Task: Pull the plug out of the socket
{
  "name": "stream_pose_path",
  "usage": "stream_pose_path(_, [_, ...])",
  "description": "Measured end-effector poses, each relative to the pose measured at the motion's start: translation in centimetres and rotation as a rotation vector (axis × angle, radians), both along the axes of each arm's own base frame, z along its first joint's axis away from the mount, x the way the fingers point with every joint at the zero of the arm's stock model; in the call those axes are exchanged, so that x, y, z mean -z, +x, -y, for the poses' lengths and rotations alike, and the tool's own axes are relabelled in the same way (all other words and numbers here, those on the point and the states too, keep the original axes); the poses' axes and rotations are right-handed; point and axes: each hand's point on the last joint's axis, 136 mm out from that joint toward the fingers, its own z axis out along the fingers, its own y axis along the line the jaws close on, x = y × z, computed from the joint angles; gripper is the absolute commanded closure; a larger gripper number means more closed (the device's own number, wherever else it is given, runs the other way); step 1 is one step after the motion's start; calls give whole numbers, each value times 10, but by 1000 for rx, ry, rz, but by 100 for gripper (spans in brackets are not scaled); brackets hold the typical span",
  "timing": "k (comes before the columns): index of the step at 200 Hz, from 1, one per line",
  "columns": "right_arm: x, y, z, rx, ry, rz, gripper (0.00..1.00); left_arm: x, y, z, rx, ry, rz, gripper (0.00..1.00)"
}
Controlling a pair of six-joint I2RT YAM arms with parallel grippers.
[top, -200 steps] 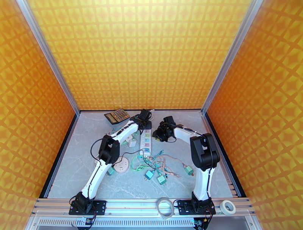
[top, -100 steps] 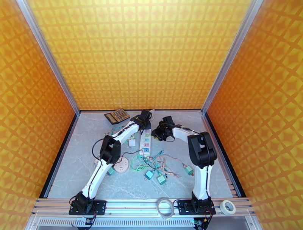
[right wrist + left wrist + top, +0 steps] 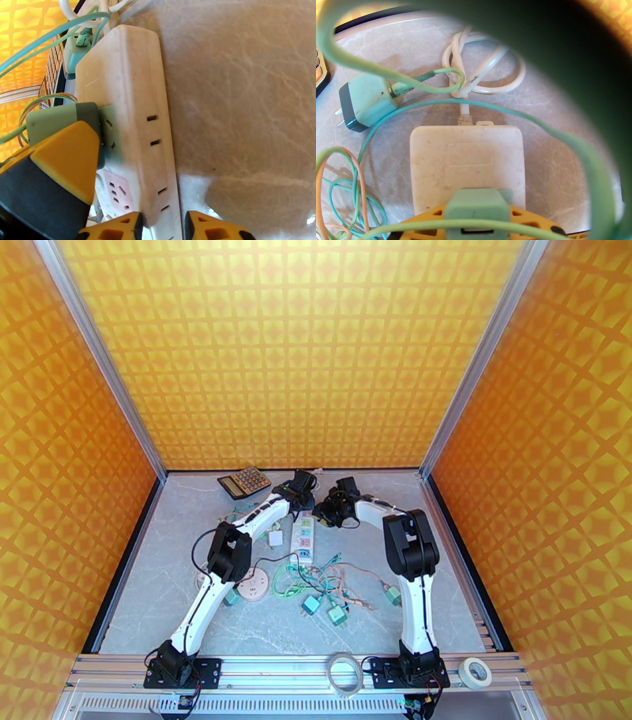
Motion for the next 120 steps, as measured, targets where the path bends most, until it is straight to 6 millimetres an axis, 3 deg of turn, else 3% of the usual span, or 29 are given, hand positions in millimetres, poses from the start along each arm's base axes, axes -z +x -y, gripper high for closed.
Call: stream_pose_path(120, [2,-13,-3,-16,-19,-29,73,-6,-12,-4,3,23,-46,79])
